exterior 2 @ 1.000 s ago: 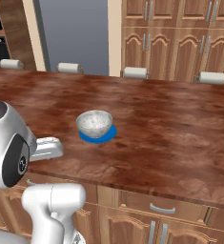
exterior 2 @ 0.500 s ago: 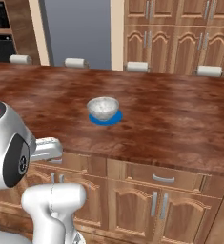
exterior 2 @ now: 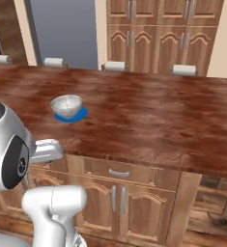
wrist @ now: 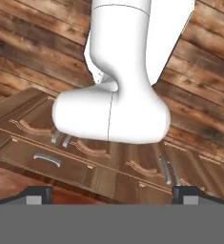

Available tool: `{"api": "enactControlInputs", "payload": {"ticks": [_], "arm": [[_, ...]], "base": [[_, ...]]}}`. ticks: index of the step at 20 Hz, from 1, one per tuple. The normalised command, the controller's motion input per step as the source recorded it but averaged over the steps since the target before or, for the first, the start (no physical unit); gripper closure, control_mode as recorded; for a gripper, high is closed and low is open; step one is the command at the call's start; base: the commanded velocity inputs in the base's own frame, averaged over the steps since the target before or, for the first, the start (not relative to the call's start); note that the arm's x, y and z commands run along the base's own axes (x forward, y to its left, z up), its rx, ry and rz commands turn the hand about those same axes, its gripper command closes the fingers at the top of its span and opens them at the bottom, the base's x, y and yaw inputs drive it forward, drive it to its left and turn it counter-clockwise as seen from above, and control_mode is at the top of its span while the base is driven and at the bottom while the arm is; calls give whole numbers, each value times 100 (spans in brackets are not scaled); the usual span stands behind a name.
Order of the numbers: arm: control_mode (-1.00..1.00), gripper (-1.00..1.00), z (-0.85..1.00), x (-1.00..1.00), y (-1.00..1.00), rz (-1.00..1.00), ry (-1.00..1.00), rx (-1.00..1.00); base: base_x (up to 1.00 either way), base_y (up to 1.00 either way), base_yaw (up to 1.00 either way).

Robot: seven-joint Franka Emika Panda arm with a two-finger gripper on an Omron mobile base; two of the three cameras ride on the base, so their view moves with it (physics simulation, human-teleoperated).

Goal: Move the bowls from the cabinet to the plates on the dining table.

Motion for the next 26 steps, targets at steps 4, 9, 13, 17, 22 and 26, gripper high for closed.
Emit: {"api": "enactControlInputs", "payload": {"ticks": [4,9,13,17,22,26], "arm": [[100,-100,0,0,0,0,0,0],[100,-100,0,0,0,0,0,0],[100,-100,0,0,0,0,0,0],[100,-100,0,0,0,0,0,0],[100,-100,0,0,0,0,0,0],[100,-100,0,0,0,0,0,0]], "base": [[-3,-82,2],[0,-12,37],[0,0,54],[0,0,59],[1,0,58],[7,0,58]]}}
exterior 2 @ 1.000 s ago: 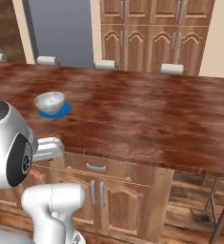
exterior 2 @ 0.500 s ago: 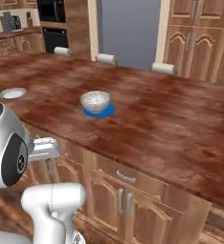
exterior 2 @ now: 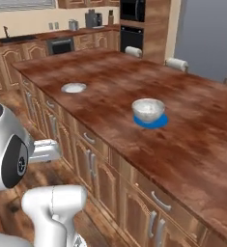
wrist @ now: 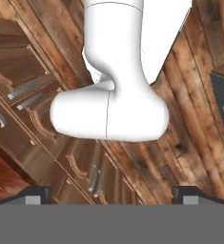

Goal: Move the bowls from the cabinet to the plates on the dining table.

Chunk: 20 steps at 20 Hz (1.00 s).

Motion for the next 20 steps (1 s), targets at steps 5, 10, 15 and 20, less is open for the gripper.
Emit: {"api": "enactControlInputs", "payload": {"ticks": [5,10,15,20], "arm": [[100,-100,0,0,0,0,0,0],[100,-100,0,0,0,0,0,0],[100,-100,0,0,0,0,0,0],[100,-100,0,0,0,0,0,0]], "base": [[26,0,52],[76,-3,30],[100,-3,8],[56,43,7]]}}
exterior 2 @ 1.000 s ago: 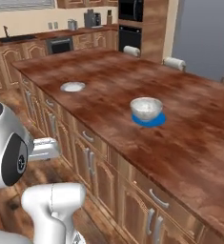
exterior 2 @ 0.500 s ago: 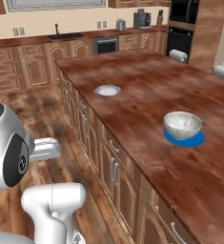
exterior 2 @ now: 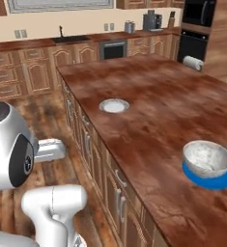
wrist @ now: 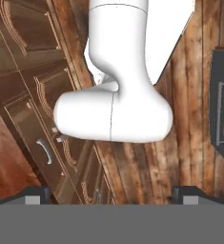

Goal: Move the bowls from the cabinet to the plates on the dining table.

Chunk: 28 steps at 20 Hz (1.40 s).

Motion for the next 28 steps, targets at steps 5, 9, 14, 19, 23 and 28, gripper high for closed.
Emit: {"api": "enactControlInputs", "payload": {"ticks": [5,9,14,19,23,28], "arm": [[100,-100,0,0,0,0,0,0],[100,-100,0,0,0,0,0,0],[100,-100,0,0,0,0,0,0],[100,-100,0,0,0,0,0,0],[100,-100,0,0,0,0,0,0],[100,-100,0,0,0,0,0,0]], "base": [[12,63,12],[44,43,10],[78,31,7],[76,61,9],[83,62,9],[94,65,6]]}}
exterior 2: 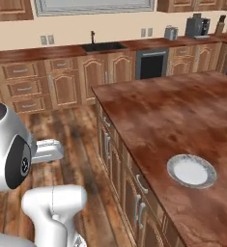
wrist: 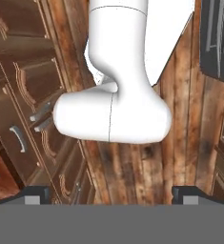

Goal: Move the bowls from the cabinet to the plates on the dining table.

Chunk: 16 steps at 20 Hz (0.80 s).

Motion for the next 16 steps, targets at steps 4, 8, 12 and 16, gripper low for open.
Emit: {"api": "enactControlInputs", "payload": {"ticks": [4,8,12,16], "arm": [[100,-100,0,0,0,0,0,0],[100,-100,0,0,0,0,0,0],[100,-100,0,0,0,0,0,0],[100,-100,0,0,0,0,0,0]], "base": [[100,63,5],[84,78,6],[67,86,5],[69,82,5]]}}
